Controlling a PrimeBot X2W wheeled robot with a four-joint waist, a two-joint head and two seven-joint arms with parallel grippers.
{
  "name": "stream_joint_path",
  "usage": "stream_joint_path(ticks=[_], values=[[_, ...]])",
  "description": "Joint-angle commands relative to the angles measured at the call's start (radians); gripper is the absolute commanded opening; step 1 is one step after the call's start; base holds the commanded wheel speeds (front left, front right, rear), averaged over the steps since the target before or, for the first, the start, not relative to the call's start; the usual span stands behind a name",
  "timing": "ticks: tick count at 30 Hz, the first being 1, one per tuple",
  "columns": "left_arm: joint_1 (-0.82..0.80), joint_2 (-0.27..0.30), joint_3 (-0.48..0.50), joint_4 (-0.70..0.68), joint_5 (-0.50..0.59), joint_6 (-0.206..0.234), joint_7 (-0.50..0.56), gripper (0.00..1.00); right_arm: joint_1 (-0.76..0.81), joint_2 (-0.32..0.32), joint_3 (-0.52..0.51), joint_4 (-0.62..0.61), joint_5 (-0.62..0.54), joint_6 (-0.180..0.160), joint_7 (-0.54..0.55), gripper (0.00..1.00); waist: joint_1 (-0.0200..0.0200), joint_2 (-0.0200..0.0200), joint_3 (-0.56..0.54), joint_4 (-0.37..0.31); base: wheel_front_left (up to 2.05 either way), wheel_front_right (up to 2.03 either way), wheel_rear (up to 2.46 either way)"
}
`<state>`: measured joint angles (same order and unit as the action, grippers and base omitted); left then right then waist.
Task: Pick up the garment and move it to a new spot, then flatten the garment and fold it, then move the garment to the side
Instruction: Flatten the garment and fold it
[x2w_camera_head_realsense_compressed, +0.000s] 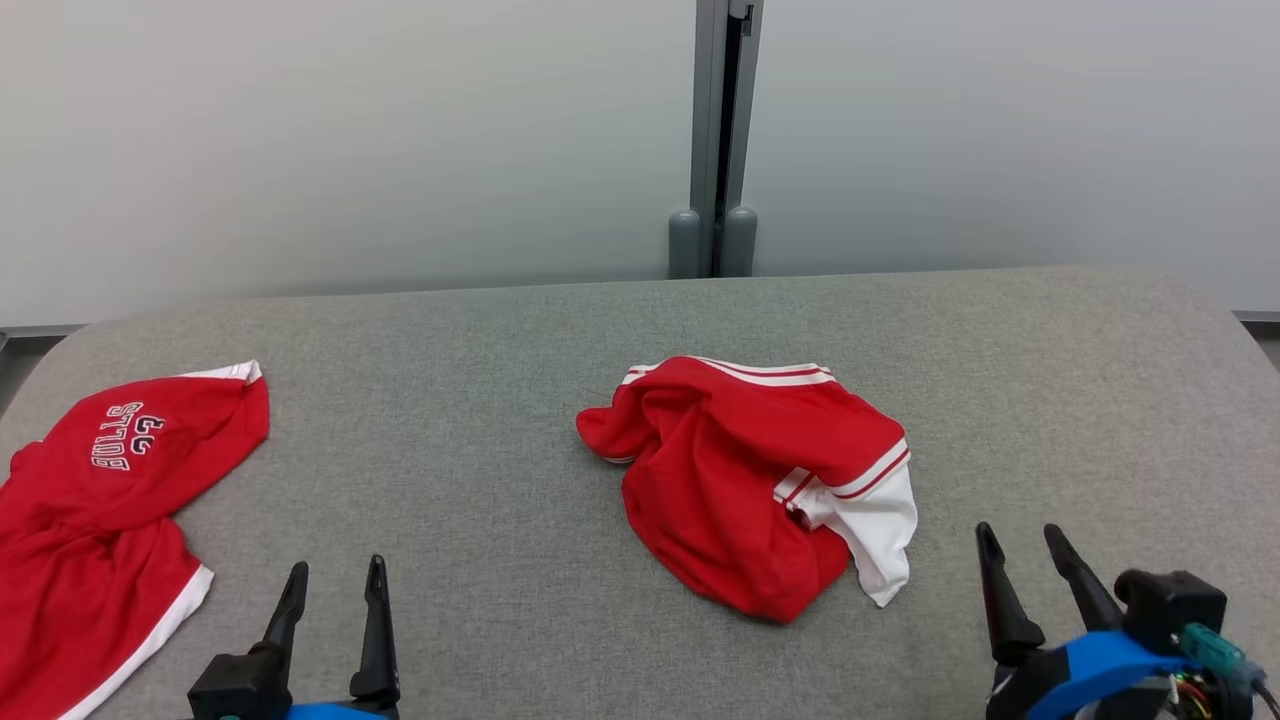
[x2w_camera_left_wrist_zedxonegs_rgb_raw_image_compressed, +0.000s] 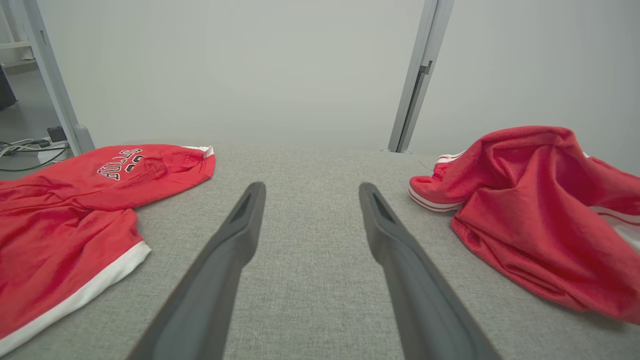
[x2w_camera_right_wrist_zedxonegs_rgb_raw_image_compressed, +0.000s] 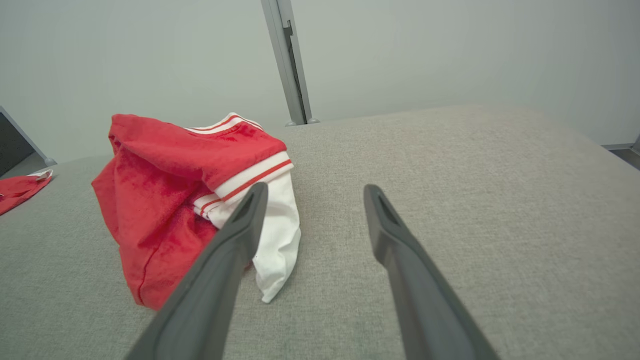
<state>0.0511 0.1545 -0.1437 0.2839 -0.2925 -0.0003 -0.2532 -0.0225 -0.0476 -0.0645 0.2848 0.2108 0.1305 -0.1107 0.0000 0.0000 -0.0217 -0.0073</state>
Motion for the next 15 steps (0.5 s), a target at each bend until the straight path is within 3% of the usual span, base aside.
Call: stream_joint_path(ticks=[1,6,10,15], values=[[-0.02,0.0,-0.004,-0.007,-0.002,0.004,-0.004,1.0,-0.036,-0.005,0.009,0.007,-0.012,0.0,0.022,1.0,0.0,0.0,0.004,0.001,0.0,0.0,0.0],[-0.027,0.004,-0.013,-0.017,-0.002,0.006,0.002,1.0,-0.129,-0.005,0.041,0.055,-0.022,0.0,0.16,1.0,0.0,0.0,0.027,0.005,0.0,0.0,0.0],[-0.047,0.008,-0.017,-0.032,0.0,0.006,0.007,1.0,-0.237,-0.005,0.058,0.122,0.057,0.0,0.267,1.0,0.0,0.0,0.067,0.012,0.0,0.0,0.0],[-0.071,0.009,-0.026,-0.04,0.003,0.0,0.009,1.0,-0.342,-0.005,0.041,0.188,0.06,0.0,0.314,1.0,0.0,0.0,0.104,0.027,0.0,0.0,0.0]])
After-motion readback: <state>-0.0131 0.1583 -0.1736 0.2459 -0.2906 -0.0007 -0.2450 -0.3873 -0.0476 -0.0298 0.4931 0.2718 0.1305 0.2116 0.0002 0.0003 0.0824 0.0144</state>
